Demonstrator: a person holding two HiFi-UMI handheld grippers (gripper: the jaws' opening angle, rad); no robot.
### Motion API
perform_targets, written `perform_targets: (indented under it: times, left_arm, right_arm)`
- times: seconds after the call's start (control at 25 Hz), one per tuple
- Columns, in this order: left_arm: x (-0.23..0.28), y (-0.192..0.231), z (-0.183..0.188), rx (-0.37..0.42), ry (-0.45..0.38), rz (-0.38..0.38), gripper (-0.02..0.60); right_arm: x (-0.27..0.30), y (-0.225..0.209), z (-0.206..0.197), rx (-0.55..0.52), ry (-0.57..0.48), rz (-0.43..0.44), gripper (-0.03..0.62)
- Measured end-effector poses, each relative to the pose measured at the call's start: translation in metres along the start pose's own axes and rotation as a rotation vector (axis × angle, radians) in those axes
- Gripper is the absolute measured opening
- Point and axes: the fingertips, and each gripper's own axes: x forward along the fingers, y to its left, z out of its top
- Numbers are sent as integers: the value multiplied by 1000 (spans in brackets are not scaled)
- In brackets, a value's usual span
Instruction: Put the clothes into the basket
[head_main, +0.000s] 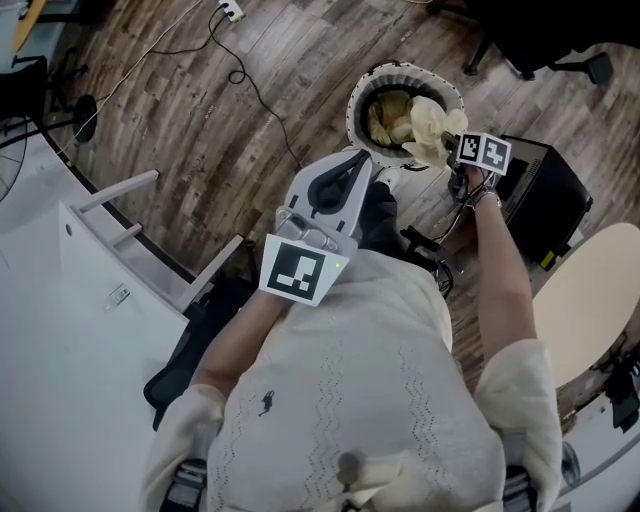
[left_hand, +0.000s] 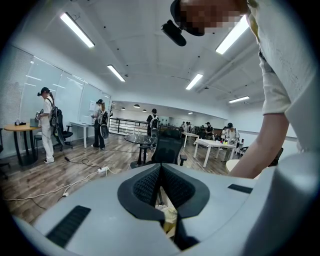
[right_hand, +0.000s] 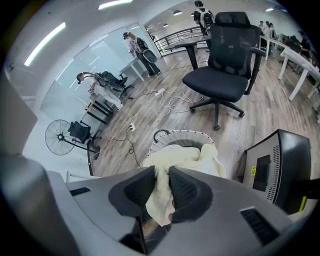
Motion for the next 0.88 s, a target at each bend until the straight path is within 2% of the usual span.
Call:
perform_targets:
  times: [0.24,0.36,0.68,0.88]
  left_arm:
    - [7,2,-4,-12,7,13,20]
    - [9,3,-4,-12,7,13,20]
    - [1,9,-5,-15,4,7,20]
    - [-6,11,-5,-18,2,2,20]
  right_arm:
    - [14,15,8,-38,5,49,98]
    - [18,20,11,-68,17,49,107]
    - [15,26,12,-63,2,37,169]
    - [10,22,0,-56,5,16,138]
